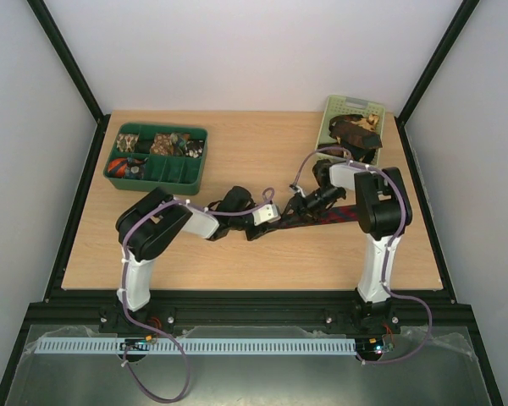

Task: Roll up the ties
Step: Roll the tie at the center of the board.

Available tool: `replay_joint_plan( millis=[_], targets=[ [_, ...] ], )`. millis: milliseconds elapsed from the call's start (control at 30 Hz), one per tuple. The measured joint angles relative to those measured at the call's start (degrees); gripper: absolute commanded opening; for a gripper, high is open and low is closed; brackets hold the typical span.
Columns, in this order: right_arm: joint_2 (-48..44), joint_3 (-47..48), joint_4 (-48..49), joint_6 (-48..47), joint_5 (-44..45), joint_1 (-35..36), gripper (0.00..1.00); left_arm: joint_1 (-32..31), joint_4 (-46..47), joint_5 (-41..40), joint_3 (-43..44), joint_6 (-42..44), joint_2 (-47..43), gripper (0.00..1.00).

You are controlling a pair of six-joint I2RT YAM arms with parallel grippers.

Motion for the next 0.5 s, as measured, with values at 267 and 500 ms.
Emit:
replay_joint_plan(
  millis=[267, 500],
  targets=[
    [-3.80, 0.04, -0.52, -0.90, 2.84, -0.09, 0.51, 0.04, -9.16, -1.88, 2.56, 0.79, -1.62, 0.37],
    [-3.61, 1.46, 0.15, 2.19, 1.40, 1.46, 0.35, 0.04, -12.33, -2.08, 4.09, 0.66, -1.66, 0.38]
  ],
)
